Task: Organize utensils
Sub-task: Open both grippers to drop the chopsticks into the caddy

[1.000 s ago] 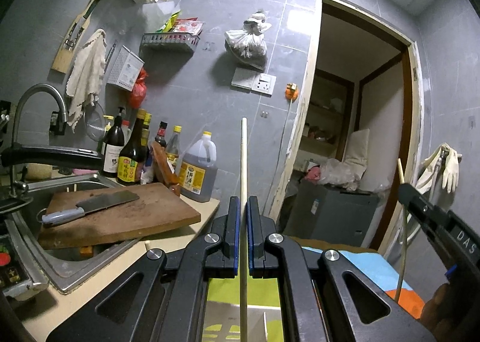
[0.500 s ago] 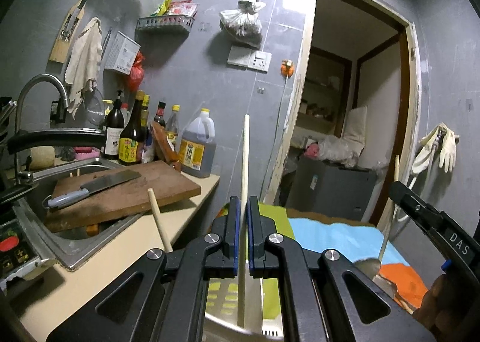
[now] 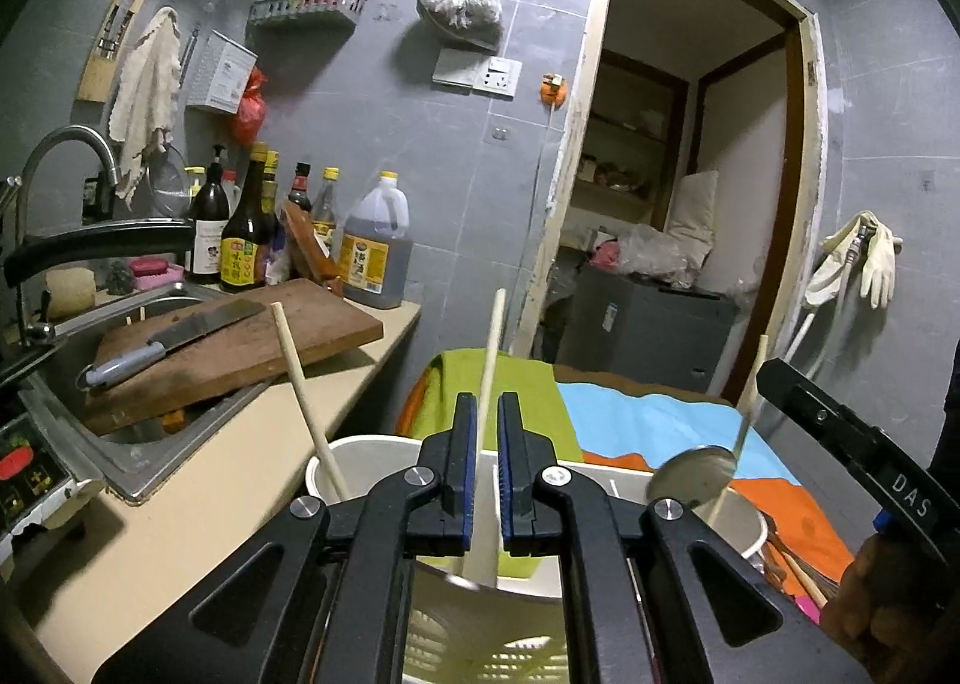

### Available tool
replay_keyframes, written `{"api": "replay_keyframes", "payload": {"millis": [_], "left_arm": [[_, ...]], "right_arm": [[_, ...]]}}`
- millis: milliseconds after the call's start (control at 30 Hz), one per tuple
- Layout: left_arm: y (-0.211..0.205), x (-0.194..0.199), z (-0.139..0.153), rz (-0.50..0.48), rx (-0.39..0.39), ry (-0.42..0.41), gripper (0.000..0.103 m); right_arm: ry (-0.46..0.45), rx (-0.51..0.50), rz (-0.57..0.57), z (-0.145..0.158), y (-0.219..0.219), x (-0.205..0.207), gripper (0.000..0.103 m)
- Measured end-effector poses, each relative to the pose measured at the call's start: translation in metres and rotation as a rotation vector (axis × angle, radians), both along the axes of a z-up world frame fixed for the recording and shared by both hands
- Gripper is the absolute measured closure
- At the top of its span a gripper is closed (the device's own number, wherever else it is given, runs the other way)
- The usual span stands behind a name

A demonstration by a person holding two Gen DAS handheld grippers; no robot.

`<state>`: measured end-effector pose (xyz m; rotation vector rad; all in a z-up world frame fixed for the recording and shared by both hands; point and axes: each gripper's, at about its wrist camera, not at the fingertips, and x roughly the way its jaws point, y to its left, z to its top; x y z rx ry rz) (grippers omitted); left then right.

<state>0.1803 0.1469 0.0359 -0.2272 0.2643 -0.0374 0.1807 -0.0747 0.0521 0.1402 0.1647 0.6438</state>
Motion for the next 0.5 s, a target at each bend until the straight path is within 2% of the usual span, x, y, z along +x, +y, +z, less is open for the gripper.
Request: {"api": "replay_keyframes", "payload": {"millis": [67,133,233,300,367,433,500], "left_arm": [[-0.001,-0.003,0.003,-0.008,-0.01,-0.001,0.091],[-0.003,-0.007,0.008,-0.018,-0.018,-0.014,0.079],[-0.008,-0.014,0.017,-0.055,-0.042,-0.033,0.068],[-0.015,-0.017,0.024,-0.073,-0.046,-0.049,0.065],[-0.023,-0.02,0.031,-0.087,-0.035,-0.063,0.061],[-0.033,-0.024,0.038,-0.111,-0.028,-0.077,0.049],[-0.043,-0.026,0.042,-0.128,-0.028,-0.086,0.042]], "right_arm": [[0.0,0.003,0.001,0.003,-0.004,-0.003,0.082],[-0.008,0.0,-0.008,0.007,-0.008,-0.006,0.08],[-0.024,0.0,-0.025,0.013,-0.019,-0.012,0.07],[-0.04,0.0,-0.035,0.018,-0.028,-0.015,0.058],[-0.07,-0.005,-0.055,0.025,-0.039,-0.021,0.05],[-0.096,-0.009,-0.07,0.031,-0.049,-0.026,0.043],[-0.123,-0.009,-0.086,0.037,-0.061,-0.032,0.03]]}}
